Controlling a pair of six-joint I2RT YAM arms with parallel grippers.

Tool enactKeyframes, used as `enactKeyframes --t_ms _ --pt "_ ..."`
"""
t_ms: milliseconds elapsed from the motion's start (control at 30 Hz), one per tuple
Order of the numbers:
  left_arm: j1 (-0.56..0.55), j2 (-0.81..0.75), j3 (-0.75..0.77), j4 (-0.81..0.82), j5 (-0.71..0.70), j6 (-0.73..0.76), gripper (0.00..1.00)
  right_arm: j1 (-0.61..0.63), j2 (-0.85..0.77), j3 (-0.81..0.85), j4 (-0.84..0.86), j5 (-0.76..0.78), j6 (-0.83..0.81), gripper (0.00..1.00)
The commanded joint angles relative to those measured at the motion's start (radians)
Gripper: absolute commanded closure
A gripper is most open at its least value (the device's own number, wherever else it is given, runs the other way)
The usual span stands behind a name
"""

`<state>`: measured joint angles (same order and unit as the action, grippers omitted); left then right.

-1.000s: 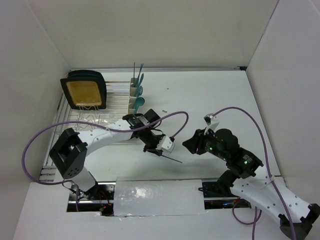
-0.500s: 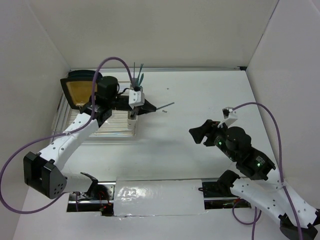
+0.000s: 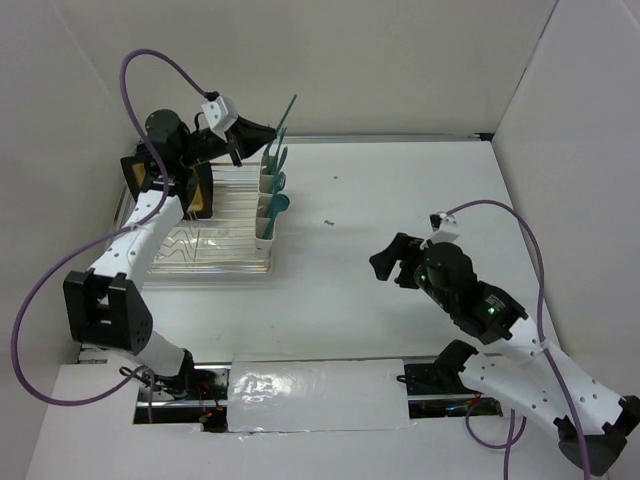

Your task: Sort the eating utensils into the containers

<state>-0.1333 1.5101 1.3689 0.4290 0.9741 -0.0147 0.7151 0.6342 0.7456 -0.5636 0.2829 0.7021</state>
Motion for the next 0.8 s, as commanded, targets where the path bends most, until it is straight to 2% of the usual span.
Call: enactKeyframes --t_ms 0,200,300,767 --pt "0.026 0.071 0.056 0.136 -0.069 -0.085 1.00 -0.003 0.030 -0.002 0.071 0.048 0.007 0.11" --pt "0.043 0.176 0.013 0.301 -0.143 -0.143 1.00 -0.005 0.124 0.008 0.090 0.070 -0.001 0.09" --pt "0.049 0.223 0.001 0.332 -0.172 -0.152 1.00 -0.003 0.154 0.008 0.100 0.070 -0.006 0.09" --pt "0.067 0.318 -0.090 0.511 -0.144 -0.191 1.00 -0.006 0.269 0.018 0.140 0.088 -0.016 0.07"
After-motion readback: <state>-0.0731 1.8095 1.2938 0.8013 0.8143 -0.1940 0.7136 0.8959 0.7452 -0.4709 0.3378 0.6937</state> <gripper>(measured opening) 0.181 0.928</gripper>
